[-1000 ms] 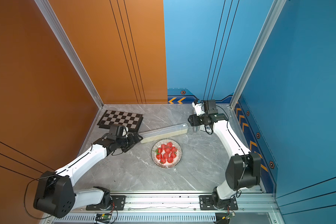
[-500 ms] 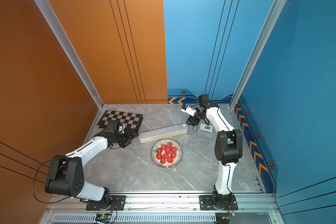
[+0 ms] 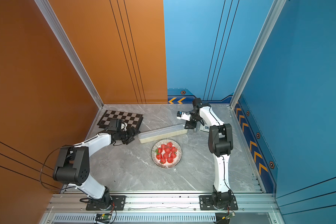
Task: Wrap the plate with plastic wrap
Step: Tear off the plastic wrap from the plastic wrap cutting box.
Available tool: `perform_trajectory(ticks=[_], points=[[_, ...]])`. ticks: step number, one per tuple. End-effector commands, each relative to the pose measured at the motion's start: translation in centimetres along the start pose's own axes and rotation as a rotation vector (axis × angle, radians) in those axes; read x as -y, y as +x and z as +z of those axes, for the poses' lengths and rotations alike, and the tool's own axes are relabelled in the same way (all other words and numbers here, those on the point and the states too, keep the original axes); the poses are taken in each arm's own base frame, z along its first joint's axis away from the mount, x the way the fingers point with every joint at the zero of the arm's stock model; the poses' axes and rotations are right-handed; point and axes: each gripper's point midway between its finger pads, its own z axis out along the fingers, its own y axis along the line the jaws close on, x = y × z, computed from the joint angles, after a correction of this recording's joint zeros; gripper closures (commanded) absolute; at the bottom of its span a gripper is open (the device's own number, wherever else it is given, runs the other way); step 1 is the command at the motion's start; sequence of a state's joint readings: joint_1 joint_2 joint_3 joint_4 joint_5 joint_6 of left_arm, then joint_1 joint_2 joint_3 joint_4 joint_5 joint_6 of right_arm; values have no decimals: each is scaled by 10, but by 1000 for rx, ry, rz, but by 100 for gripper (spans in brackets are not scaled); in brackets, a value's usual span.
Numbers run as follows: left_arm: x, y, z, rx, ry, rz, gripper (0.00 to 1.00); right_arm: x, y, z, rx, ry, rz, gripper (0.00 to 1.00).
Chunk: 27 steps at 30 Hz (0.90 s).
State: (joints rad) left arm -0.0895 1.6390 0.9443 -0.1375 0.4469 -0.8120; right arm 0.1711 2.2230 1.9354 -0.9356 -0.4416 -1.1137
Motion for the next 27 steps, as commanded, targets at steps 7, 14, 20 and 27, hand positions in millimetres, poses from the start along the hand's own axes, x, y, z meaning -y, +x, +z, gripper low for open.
perform_trajectory(ticks=[7,14,20,27], points=[[2,-6,4,-7,18,-2,27,-12,-21,-3,81,-67,-78,53],[2,-7,5,-6,18,0,27,-15,-23,4,91,-93,-72,63],[-1,-6,7,-11,9,-2,27,-15,-21,8,83,-100,-66,71],[-3,-6,10,-18,6,-4,27,-16,-20,10,76,-106,-63,73]])
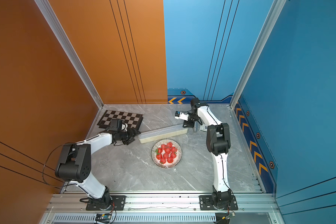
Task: Wrap the plate with plastic wrap
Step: Tear off the plastic wrap from the plastic wrap cutting box.
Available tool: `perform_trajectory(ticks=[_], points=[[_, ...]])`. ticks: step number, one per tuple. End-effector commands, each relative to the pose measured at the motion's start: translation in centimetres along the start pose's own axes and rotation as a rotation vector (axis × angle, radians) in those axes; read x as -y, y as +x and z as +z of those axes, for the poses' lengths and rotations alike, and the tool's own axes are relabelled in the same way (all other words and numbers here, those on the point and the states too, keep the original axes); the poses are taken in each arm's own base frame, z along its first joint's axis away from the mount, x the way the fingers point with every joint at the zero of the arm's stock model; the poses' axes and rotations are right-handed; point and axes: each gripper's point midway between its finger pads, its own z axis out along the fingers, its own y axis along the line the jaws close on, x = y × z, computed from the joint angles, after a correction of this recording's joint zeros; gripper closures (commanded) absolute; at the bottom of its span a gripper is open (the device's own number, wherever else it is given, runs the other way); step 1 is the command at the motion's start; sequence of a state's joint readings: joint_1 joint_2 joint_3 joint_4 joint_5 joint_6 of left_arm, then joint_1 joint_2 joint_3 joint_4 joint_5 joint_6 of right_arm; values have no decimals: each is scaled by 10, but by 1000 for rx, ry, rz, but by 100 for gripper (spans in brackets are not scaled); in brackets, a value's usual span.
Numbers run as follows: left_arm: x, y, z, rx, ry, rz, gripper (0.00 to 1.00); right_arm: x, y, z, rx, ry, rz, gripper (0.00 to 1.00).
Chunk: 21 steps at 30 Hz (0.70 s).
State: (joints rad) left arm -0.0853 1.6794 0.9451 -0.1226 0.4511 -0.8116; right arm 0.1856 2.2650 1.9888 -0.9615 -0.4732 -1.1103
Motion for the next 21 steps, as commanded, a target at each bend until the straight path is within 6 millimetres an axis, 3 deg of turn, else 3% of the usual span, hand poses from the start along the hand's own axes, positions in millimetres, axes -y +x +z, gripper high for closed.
perform_trajectory(ticks=[1,8,12,21], points=[[6,-6,0,-2,20,9,27,-14,-10,1,54,-73,-59,73],[7,-7,0,0,22,11,28,-13,-22,-16,98,-53,-64,70],[7,-7,0,1,22,11,28,-12,-21,-16,93,-52,-63,69],[8,-7,0,1,23,11,28,-12,-17,-15,82,-55,-51,81]])
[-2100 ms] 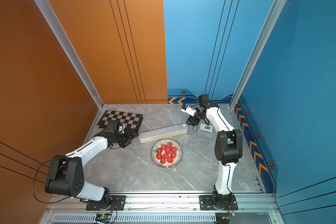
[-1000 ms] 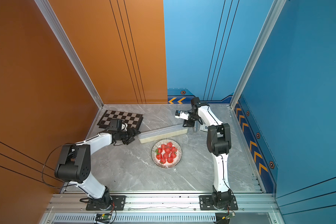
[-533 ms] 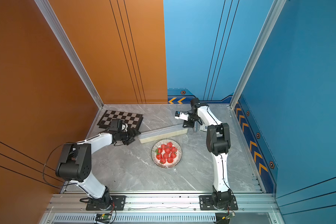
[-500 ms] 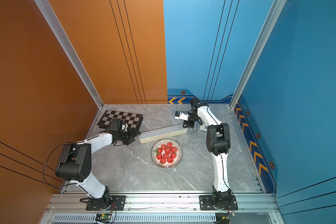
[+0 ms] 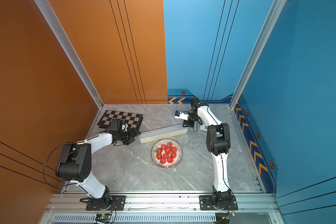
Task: Wrap the plate with plastic wrap
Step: Tear off the plastic wrap from the plastic wrap cutting box.
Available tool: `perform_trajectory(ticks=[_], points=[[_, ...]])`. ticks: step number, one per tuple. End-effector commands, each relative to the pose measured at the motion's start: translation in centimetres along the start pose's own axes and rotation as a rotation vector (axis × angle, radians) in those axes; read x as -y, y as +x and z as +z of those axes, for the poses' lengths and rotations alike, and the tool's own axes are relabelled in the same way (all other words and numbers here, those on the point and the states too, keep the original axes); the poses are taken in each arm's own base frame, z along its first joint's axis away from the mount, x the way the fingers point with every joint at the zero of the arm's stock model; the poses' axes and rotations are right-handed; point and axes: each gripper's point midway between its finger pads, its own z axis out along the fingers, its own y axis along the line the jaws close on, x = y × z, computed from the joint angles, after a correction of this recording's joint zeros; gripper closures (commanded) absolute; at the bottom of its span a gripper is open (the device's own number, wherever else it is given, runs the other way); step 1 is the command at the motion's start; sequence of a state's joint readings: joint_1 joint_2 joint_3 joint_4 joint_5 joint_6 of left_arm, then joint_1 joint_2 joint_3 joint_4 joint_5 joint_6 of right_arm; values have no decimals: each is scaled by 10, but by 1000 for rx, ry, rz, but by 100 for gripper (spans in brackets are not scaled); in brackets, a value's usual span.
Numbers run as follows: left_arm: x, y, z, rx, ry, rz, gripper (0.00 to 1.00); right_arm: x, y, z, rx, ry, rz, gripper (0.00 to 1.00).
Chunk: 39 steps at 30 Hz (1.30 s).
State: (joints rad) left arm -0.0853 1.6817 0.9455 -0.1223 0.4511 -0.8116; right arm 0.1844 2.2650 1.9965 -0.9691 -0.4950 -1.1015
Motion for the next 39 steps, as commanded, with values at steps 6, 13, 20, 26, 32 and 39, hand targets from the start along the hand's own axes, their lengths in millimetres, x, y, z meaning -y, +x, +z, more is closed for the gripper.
perform_trajectory(ticks=[6,13,20,26,32,39], points=[[8,-8,-1,4,24,13,28,-10,-13,-18,66,-40,-53,80],[7,-8,-1,2,22,12,28,-10,-8,-16,47,-41,-51,85],[6,-6,2,-8,20,10,29,-15,0,-6,8,-67,-55,87],[10,-7,2,-5,25,16,29,-18,1,-2,-4,-78,-58,88],[10,-8,2,-4,25,16,29,-10,-5,-22,44,-44,-41,82],[10,-7,3,-4,22,16,29,-12,-5,-26,43,-42,-48,82]])
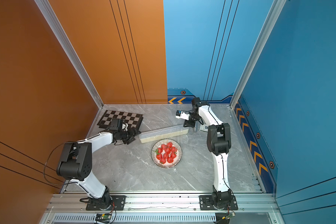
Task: Wrap the plate with plastic wrap
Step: Tear off the plastic wrap from the plastic wrap cutting box.
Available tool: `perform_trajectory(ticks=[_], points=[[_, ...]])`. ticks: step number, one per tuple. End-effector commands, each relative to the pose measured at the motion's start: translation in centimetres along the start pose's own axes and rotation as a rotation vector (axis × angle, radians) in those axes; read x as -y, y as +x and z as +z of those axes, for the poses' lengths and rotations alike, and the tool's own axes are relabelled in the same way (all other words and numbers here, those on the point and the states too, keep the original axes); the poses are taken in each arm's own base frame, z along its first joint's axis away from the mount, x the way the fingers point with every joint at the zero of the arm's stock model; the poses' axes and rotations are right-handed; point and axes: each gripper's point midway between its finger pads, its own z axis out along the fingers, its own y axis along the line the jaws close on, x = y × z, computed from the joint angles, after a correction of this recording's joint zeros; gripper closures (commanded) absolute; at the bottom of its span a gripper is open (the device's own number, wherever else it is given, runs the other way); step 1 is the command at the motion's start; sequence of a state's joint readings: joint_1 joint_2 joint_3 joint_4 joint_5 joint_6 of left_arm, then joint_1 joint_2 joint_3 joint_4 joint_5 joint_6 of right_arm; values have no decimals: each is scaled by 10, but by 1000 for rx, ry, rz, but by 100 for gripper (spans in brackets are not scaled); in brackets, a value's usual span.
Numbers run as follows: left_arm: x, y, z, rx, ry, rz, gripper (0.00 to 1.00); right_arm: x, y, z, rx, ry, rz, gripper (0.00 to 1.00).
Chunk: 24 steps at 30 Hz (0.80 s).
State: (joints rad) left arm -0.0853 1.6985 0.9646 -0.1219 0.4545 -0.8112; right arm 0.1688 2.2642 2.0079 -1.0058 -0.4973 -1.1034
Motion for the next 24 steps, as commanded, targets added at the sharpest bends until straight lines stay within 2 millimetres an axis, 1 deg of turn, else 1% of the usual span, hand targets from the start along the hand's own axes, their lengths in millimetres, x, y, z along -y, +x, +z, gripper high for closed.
perform_trajectory(ticks=[1,9,13,19,24], points=[[7,-4,0,-3,19,16,29,-11,-9,-18,47,-31,-68,82],[8,-4,0,-3,21,14,30,-12,0,-9,4,-42,-68,86],[9,-1,4,-15,20,18,30,-18,-1,-5,-3,-56,-81,87],[21,-1,7,-24,39,37,33,-25,-11,1,16,-79,-92,87],[20,2,9,-30,35,40,37,-32,-19,6,27,-97,-105,87]])
